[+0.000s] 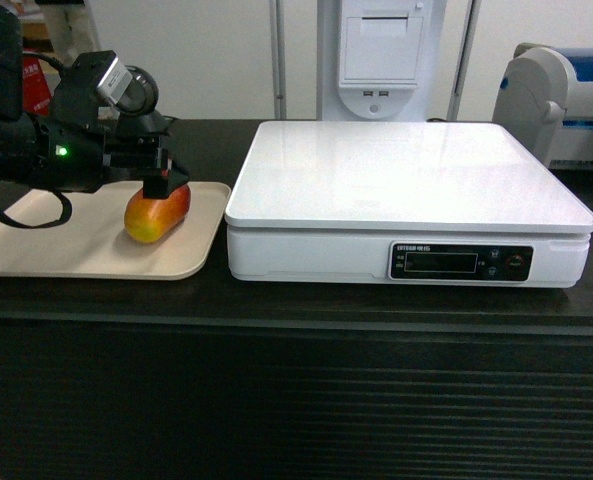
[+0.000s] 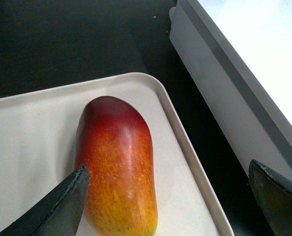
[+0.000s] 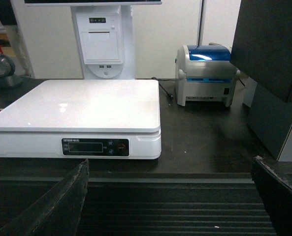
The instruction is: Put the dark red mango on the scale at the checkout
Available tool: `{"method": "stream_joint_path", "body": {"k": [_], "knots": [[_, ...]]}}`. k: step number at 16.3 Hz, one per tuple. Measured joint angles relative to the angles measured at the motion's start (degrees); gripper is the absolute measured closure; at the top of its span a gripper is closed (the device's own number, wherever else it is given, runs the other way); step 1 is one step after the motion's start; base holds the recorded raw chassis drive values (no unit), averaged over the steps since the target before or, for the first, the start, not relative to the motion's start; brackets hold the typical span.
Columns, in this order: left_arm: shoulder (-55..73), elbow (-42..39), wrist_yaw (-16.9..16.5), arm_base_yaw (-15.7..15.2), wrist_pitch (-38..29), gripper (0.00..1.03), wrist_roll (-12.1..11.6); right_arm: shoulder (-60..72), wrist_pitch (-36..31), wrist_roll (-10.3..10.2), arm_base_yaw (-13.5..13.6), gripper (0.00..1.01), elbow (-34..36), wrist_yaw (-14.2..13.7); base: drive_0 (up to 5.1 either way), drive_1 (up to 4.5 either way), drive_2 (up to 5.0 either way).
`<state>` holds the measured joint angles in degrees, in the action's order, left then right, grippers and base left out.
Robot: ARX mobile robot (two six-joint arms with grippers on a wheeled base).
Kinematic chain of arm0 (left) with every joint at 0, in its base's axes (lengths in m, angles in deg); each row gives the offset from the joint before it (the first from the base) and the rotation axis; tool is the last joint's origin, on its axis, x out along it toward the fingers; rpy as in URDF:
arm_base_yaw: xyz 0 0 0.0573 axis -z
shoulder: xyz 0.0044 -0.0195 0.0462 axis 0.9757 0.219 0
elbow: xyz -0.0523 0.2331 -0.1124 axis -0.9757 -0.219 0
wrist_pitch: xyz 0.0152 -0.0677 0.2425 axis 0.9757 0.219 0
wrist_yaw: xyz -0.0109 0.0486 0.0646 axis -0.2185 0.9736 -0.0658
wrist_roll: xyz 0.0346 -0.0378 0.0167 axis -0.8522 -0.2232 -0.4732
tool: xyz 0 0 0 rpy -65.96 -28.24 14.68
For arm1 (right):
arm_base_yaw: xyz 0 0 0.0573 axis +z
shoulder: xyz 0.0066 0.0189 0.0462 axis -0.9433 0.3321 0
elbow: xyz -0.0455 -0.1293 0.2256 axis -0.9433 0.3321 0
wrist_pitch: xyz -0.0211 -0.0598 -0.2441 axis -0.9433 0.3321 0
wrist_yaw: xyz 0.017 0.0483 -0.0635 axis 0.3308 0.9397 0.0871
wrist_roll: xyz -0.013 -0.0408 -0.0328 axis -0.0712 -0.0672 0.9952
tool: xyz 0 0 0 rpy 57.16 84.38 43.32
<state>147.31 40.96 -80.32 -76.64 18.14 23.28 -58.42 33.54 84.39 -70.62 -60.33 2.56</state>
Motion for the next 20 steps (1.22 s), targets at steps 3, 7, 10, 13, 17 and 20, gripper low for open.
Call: {"method": "stream_joint_path", "body": {"k": [3, 7, 10, 13, 17, 20], "knots": [[1.9, 2.8, 0.2, -0.2, 1.7, 0.05, 0.0, 0.0, 0.0, 0.0, 0.0, 0.03, 0.0, 0.0, 0.0, 0.0, 0.0], [3.5, 5.1, 0.2, -0.5, 3.4, 0.05, 0.2, 0.0, 0.0, 0.0, 0.0, 0.03, 0.0, 0.0, 0.0, 0.0, 0.0], [6.3, 8.7, 0.4, -1.1, 6.1, 0.05, 0.3, 0.0, 0.0, 0.0, 0.0, 0.03, 0.0, 0.0, 0.0, 0.0, 0.0], [9.3, 13.0, 0.7, -1.6, 9.4, 0.05, -0.1, 0.0, 0.0, 0.0, 0.0, 0.03, 0.0, 0.0, 0.0, 0.0, 0.0], [14.3, 19.4, 0.6, -2.1, 14.2, 0.05, -2.0, 0.0, 0.0, 0.0, 0.0, 0.03, 0.0, 0.0, 0.0, 0.0, 0.0], [16.5, 22.7, 0.6, -2.4, 16.2, 0.05, -3.3, 0.0, 0.0, 0.0, 0.0, 0.03, 0.0, 0.0, 0.0, 0.0, 0.0]]}}
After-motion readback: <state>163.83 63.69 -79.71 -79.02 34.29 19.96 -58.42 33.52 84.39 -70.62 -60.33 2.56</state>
